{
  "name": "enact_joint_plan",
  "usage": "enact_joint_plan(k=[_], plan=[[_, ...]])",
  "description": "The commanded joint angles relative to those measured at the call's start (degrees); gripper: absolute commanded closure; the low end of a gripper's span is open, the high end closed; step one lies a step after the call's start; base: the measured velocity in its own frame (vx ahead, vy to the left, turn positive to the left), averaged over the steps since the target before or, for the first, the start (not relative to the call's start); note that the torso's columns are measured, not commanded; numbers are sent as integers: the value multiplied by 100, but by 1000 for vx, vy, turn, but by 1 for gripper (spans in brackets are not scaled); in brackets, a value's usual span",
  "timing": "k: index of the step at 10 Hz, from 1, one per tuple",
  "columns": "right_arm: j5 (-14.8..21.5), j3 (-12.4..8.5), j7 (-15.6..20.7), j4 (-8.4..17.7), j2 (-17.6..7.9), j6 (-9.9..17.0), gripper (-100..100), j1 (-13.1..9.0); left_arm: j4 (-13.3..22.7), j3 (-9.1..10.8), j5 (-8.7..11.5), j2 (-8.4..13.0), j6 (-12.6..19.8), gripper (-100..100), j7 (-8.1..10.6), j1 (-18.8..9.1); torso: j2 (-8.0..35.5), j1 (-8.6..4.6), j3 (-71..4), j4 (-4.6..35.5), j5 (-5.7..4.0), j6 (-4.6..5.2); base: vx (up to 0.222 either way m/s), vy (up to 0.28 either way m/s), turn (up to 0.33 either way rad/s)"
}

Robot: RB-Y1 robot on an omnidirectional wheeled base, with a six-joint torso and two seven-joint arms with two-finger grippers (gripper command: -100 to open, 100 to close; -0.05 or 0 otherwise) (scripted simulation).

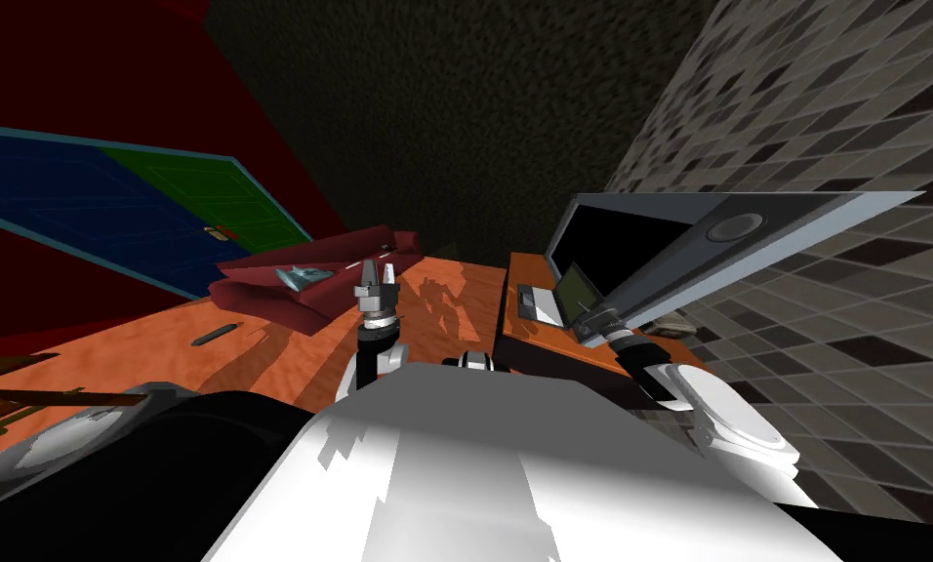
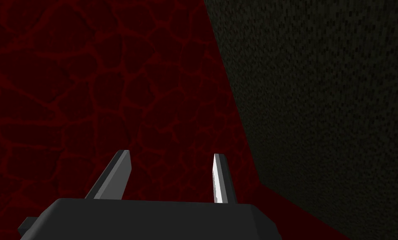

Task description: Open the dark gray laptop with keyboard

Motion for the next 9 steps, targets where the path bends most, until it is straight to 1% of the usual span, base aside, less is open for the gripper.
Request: enact_joint_plan(k=[1,2,3,4,5,6,7,9], plan=[[318,-127,297,350,-126,173,100,-80,0,1,0,0,0,0,0,1,-3,-19,0,0,-3,9,-124,142,246],[318,-127,297,350,-126,173,100,-80,0,1,0,0,0,0,0,0,-2,-32,-1,0,-8,1,-80,109,146],[532,-201,429,525,-248,316,100,-108,0,1,0,1,0,0,0,2,-18,-48,-10,-3,-13,6,-85,135,260],[638,-238,495,613,-309,388,100,-122,0,1,0,1,0,0,0,1,-18,-33,-11,-5,-11,-1,-95,152,299],[557,-211,415,543,-288,336,100,-108,0,1,0,1,0,0,0,1,-13,-24,-8,-3,-5,2,-37,65,46],[466,-226,416,577,-192,349,-100,-228,0,2,0,1,0,0,0,3,-22,-49,-12,-5,-12,9,-35,-80,-11],[434,-228,411,584,-159,350,-100,-263,0,4,1,3,0,0,0,2,-19,-88,-11,-5,-24,4,-48,-152,25],[299,-236,391,609,-18,354,-100,-413,0,5,1,4,0,0,0,3,-12,-63,-6,-2,-19,3,-22,-179,8]])
